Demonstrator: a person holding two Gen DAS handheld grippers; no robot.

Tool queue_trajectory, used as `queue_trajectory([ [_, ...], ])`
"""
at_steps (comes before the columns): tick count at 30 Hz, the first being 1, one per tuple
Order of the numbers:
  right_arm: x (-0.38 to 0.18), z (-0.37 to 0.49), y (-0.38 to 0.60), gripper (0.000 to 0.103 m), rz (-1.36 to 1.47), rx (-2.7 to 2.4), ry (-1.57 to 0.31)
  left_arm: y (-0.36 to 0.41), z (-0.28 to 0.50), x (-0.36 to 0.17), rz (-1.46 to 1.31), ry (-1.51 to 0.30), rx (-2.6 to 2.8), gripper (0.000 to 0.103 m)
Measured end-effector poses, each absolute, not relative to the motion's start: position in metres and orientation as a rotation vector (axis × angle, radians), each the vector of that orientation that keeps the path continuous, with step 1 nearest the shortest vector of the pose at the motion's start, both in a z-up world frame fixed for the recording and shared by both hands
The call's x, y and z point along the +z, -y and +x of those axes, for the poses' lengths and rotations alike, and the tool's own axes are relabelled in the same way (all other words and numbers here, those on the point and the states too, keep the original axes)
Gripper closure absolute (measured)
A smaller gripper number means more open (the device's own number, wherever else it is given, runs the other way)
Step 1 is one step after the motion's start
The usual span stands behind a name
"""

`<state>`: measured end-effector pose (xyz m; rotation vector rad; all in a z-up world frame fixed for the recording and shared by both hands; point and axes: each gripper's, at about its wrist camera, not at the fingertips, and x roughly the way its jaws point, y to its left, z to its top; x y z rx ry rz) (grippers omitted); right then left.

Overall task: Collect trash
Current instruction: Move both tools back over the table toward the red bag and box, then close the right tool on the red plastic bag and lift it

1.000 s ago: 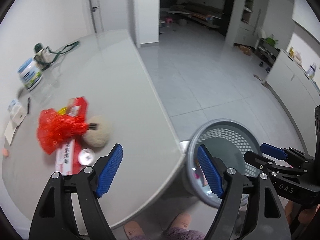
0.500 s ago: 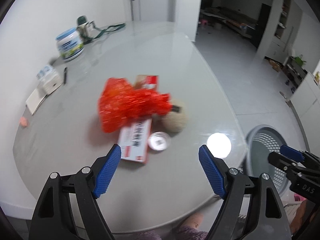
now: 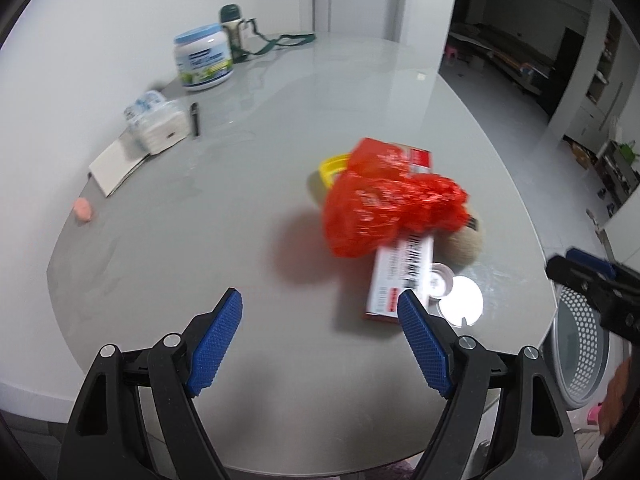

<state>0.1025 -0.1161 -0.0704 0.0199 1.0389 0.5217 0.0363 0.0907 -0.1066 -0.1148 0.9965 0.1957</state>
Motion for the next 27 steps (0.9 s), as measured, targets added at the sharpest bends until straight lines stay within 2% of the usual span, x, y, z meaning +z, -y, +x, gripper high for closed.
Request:
queue_trajectory([
  [11, -0.071, 0.146, 0.03, 0.035, -0.209, 0.704, -0.969, -0.131, 0.024, -0.103, -0.179, -0.988, 0.26, 0.025],
  [21, -0.085, 0.157, -0.008, 0.034, -0.433, 0.819, -0.937, -0.151, 0.014, -0.111, -0.216, -1.005, 0.312, 0.025],
  [24, -0.091, 0.158, -0.015, 0.03, -0.488, 0.847, -0.932, -0.154, 0.013, -0.113, -0.222, -1.01, 0.325, 0.025],
  [27, -0.103, 0.16, -0.024, 0.03, -0.557, 0.847, -0.935, -0.153, 0.011, -0.114, -0.229, -1.014, 0.331, 0.025],
])
